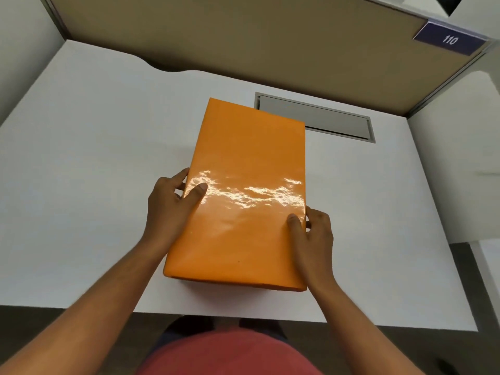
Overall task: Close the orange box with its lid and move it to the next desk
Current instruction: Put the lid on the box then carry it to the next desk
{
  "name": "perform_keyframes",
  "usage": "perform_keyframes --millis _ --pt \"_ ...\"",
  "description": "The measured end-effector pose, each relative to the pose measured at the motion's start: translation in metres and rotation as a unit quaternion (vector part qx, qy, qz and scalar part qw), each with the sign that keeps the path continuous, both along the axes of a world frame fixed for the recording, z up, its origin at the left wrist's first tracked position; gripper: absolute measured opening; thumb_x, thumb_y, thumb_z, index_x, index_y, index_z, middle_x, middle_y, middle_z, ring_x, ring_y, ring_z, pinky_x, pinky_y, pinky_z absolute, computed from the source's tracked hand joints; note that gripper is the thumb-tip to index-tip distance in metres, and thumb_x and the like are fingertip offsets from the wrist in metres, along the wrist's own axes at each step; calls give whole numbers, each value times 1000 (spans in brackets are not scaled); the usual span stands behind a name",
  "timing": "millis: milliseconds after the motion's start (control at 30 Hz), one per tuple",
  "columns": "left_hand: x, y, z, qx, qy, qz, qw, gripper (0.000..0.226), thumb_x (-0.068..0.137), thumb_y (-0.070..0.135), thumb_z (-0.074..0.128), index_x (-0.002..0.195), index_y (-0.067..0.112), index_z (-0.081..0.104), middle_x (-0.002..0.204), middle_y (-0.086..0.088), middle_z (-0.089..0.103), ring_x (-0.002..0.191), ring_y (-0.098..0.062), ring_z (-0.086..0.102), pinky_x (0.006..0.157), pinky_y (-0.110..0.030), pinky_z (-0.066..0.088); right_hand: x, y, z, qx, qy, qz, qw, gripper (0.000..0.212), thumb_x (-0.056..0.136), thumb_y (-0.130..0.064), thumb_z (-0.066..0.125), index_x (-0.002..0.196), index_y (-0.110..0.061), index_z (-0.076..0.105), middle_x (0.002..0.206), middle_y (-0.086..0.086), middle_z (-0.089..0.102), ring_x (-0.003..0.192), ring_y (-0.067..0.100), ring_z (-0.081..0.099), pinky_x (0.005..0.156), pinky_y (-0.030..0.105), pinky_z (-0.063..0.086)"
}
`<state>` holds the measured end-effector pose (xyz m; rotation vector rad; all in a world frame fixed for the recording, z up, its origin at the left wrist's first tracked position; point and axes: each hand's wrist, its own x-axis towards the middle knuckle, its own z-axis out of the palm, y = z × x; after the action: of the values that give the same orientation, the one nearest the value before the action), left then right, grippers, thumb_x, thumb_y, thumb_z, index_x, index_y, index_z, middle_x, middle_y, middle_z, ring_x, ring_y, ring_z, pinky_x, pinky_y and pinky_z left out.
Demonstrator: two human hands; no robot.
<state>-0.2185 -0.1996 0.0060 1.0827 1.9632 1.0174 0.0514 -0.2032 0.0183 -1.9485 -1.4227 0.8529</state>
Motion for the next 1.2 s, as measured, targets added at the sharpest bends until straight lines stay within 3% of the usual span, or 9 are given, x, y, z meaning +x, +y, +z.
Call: perform_keyframes --millis 167,500,633,733,800,900,967,1100,1200 --pt "-2 -2 -11 -1 2 -6 1000 54 98 53 62 148 33 56 122 -2 55 94 -16 60 82 -33 46 -7 -5 -2 7 -10 0 1000 37 105 -35 53 141 -24 56 127 -11 51 110 10 51 96 33 42" --pt "8 -7 -18 -3 19 -25 999 56 103 48 56 152 26 46 145 -10 49 128 -29 56 96 -40 46 -1 -4 -15 17 -35 16 999 46 106 -38 52 148 -21 52 144 3 60 113 11 54 102 37 47" --pt "5 -6 -21 -17 -8 -23 1000 57 101 50 58 151 25 45 148 -6 49 126 -27 56 97 -43 49 1 -3 -25 -1 -28 12 1000 51 104 -48 50 148 -24 47 146 0 57 122 20 60 101 40 49" --pt "-3 4 -23 -33 -31 -22 999 52 98 47 64 142 24 48 141 -2 54 111 -21 60 83 -37 52 7 5 -26 -18 -11 21 1000 49 96 -54 51 138 -27 47 135 -4 59 108 16 62 91 39 55" --pt "-13 19 -21 -32 -40 -7 999 43 98 43 66 132 21 54 134 -2 59 102 -19 63 75 -32 52 12 24 -24 -10 0 21 1000 48 94 -53 53 133 -26 49 131 -5 59 106 17 63 83 30 54" --pt "-28 54 -18 -18 -53 17 998 37 99 41 66 126 18 62 129 -3 65 114 -26 64 87 -40 57 16 78 -18 26 14 16 999 42 101 -42 58 138 -22 51 135 -2 59 113 16 59 78 18 46" --pt "-35 84 -14 -4 -68 10 998 43 98 45 66 133 21 60 133 -2 64 118 -27 65 95 -49 59 12 123 -14 49 37 22 998 41 103 -37 59 140 -20 51 139 1 59 114 16 58 85 23 50" --pt "-39 148 -7 11 -119 -8 993 48 101 45 62 145 26 56 138 -2 61 114 -25 67 80 -35 59 2 202 -12 44 58 67 995 46 106 -40 54 146 -18 49 146 3 56 113 16 57 86 22 47" --pt "-39 184 -6 0 -157 -7 988 46 102 44 61 146 29 58 132 -1 65 114 -25 67 82 -36 58 -4 237 -16 45 37 90 994 42 106 -43 51 140 -17 56 140 5 62 117 21 61 98 36 52"
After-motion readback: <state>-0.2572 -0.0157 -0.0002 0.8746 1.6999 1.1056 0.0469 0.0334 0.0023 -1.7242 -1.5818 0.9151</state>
